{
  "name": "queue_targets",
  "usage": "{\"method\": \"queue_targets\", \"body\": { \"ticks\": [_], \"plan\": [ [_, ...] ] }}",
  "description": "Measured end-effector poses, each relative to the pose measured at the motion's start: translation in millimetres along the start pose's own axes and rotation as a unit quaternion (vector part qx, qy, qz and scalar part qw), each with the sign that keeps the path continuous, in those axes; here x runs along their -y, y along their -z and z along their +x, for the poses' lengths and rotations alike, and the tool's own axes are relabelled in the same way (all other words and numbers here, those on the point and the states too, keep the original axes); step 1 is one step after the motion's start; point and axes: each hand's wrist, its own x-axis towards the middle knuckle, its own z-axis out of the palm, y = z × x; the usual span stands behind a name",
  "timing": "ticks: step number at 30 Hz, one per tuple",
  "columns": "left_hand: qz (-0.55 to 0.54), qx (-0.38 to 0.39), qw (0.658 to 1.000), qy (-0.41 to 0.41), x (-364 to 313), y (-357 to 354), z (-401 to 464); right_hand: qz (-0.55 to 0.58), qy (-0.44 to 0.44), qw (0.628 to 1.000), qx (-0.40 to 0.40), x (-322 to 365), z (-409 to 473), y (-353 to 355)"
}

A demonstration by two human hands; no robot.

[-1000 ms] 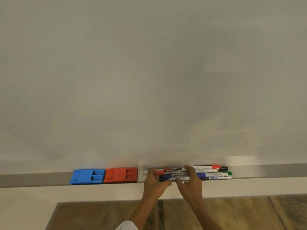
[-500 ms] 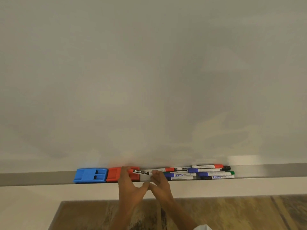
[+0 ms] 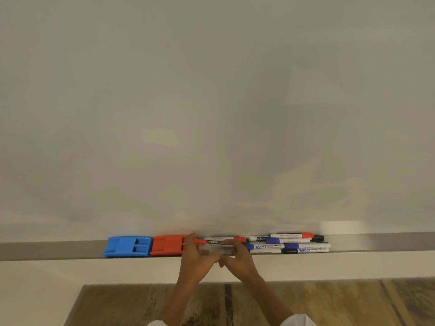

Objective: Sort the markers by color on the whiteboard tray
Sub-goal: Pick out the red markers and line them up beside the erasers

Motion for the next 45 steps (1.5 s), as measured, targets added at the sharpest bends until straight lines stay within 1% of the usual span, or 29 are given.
{"method": "queue_targets", "body": {
  "ticks": [6, 11, 18, 21, 24, 29, 33, 38, 40, 42, 45],
  "plan": [
    [-0.001, 0.043, 0.999, 0.007, 4, -16, 3, -0.046, 0.01, 0.999, -0.029, -6, -3, 24],
    [0.047, 0.061, 0.995, 0.065, 10, -26, 1, -0.116, 0.005, 0.992, -0.046, -7, -7, 33],
    [0.124, 0.067, 0.989, 0.035, 17, -28, 2, -0.236, 0.011, 0.971, -0.03, -7, -5, 33],
    [0.132, 0.074, 0.988, 0.008, 16, -28, 2, -0.257, 0.016, 0.966, -0.017, -4, 0, 36],
    [0.122, 0.064, 0.99, -0.019, 13, -29, 5, -0.246, 0.021, 0.969, -0.033, -2, 4, 38],
    [0.1, 0.054, 0.993, -0.031, 5, -27, 18, -0.212, 0.023, 0.975, -0.056, -4, 7, 37],
    [0.085, 0.059, 0.994, -0.019, 4, -24, 28, -0.196, 0.026, 0.979, -0.054, -8, 10, 34],
    [0.062, 0.039, 0.997, -0.01, 6, -24, 32, -0.175, 0.025, 0.982, -0.072, -12, 13, 31],
    [0.046, 0.028, 0.998, -0.015, 5, -24, 29, -0.159, 0.028, 0.982, -0.1, -13, 14, 31],
    [0.032, 0.023, 0.999, -0.02, 4, -23, 25, -0.129, 0.056, 0.979, -0.145, -13, 15, 32],
    [-0.005, 0.012, 1.0, -0.009, 5, -24, 23, -0.048, 0.106, 0.971, -0.21, -3, 11, 31]
  ]
}}
